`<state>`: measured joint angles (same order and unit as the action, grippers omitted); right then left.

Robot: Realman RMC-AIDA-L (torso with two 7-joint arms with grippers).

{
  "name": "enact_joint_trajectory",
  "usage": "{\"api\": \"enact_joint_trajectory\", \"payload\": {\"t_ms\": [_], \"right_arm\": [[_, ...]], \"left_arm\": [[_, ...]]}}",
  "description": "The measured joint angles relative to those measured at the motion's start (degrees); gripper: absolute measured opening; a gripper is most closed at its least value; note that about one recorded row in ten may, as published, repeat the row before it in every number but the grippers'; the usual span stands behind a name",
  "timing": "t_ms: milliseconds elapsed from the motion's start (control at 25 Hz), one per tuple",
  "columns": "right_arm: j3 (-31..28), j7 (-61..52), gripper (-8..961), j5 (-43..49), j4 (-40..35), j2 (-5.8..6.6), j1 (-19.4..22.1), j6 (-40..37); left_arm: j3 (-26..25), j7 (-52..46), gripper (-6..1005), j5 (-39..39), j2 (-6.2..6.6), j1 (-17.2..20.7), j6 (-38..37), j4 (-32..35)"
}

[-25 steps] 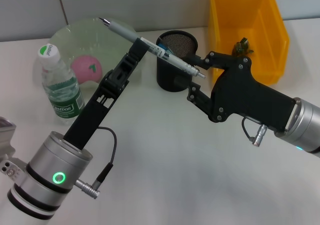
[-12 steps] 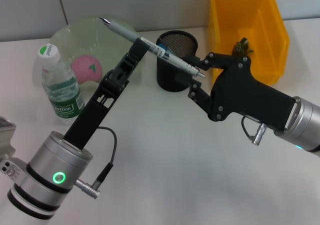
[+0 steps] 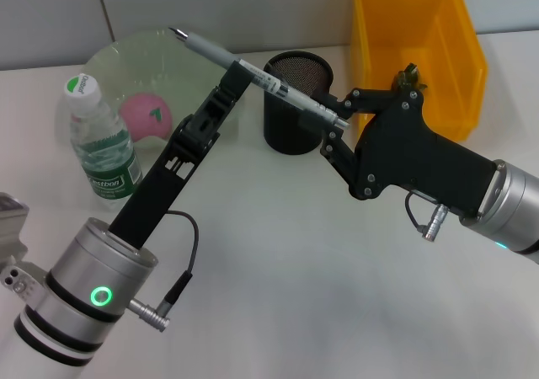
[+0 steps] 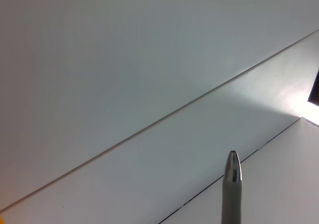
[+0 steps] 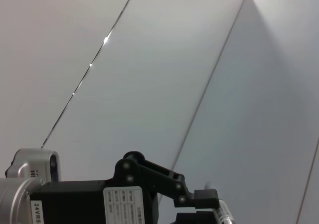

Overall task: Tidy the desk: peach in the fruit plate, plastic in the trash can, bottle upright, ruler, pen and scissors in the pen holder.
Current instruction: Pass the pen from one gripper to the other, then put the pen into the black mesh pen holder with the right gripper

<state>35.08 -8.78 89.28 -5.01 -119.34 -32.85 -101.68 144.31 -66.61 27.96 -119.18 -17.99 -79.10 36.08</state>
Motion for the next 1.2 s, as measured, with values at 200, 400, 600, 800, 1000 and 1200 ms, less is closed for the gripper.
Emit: {"api": "enact_joint_trajectory", "payload": {"t_ms": [200, 400, 600, 800, 1000, 1200], "right_arm": [[-0.2, 0.0, 132, -0.1, 0.1, 0.00, 0.0, 0.0], [-0.2, 0.0, 131, -0.1, 0.1, 0.07, 0.3, -0.3], [-0.4, 0.0, 132, -0.1, 0.1, 0.08, 0.7, -0.8], [-0.5, 0.0, 132, -0.1, 0.1, 0.08, 1.0, -1.0], [-0.7, 0.0, 131, -0.1, 0.1, 0.06, 1.2, -1.5], [-1.0, 0.0, 132, -0.3, 0.1, 0.01, 1.5, -1.9]], "left_arm": [[0.0, 0.3, 179, 0.1, 0.03, -0.8, 0.0, -0.2], [0.1, 0.3, 181, 0.1, 0.01, -0.9, 0.0, -0.2], [0.0, 0.4, 184, -0.1, -0.03, -0.5, -0.2, -0.3], [0.0, 0.5, 187, -0.1, 0.00, -0.3, -0.3, -0.4], [0.0, 0.5, 543, -0.1, 0.00, -0.3, -0.4, -0.4], [0.2, 2.4, 681, -0.5, 0.00, -0.2, -1.1, -0.4]]}}
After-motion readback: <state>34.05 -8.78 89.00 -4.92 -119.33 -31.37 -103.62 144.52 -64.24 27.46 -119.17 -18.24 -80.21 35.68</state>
